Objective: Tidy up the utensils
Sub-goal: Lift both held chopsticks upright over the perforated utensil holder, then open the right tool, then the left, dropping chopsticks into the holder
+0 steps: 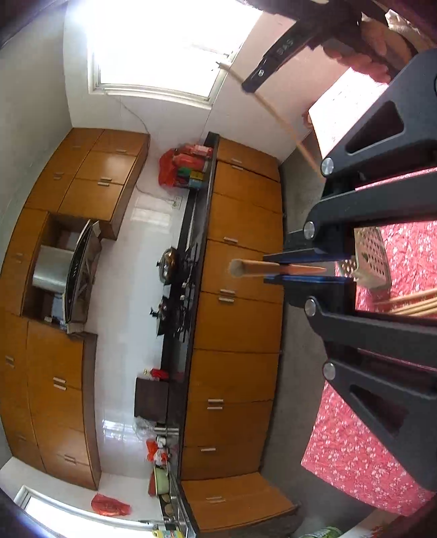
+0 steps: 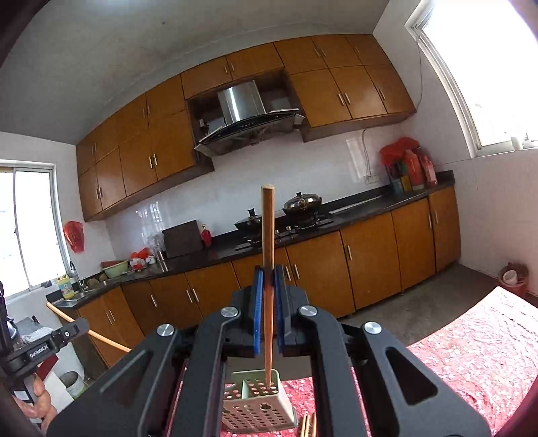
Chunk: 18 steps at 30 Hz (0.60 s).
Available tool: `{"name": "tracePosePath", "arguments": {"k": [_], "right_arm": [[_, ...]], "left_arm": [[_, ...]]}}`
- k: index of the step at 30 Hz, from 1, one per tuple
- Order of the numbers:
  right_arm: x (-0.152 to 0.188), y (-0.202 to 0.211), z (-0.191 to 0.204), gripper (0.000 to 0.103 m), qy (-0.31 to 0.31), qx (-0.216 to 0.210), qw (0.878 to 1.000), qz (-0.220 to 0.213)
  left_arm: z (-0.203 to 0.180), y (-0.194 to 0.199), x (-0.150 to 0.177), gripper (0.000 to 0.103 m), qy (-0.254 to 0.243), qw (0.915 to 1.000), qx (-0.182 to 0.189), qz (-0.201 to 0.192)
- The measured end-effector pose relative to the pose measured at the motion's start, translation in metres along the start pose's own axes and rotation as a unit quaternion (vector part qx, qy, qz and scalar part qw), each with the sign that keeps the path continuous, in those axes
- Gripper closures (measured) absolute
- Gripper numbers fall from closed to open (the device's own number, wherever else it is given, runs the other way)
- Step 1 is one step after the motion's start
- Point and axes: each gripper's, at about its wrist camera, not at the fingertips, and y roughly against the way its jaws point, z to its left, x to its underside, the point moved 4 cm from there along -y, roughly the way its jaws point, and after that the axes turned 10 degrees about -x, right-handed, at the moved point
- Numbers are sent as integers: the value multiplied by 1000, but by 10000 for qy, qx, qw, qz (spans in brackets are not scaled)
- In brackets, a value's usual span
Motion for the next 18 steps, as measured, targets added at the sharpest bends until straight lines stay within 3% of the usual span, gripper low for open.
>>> {"name": "tracePosePath", "arguments": {"k": [6, 13, 14, 15, 16, 18], "right_arm": [[23, -37, 0, 96, -12, 93, 9990, 434], [49, -43, 2, 94, 32, 197, 9951, 967], [52, -42, 2, 87, 74, 196, 9947, 1011], [51, -38, 3, 71, 125, 226, 9946, 1005], [51, -35, 3, 63, 160, 237, 9949, 967], [51, -26, 4, 58, 229, 243, 9955, 887]], "left_arm": [[-22, -37, 27, 96, -158, 9986, 147, 479], [-29, -77, 55, 95, -248, 9953, 40, 934], [-26, -78, 57, 95, -220, 9952, 38, 954], [-24, -78, 58, 93, -190, 9953, 21, 952], [-21, -77, 59, 91, -161, 9955, 16, 931], [-17, -74, 58, 87, -127, 9961, -12, 878]]}}
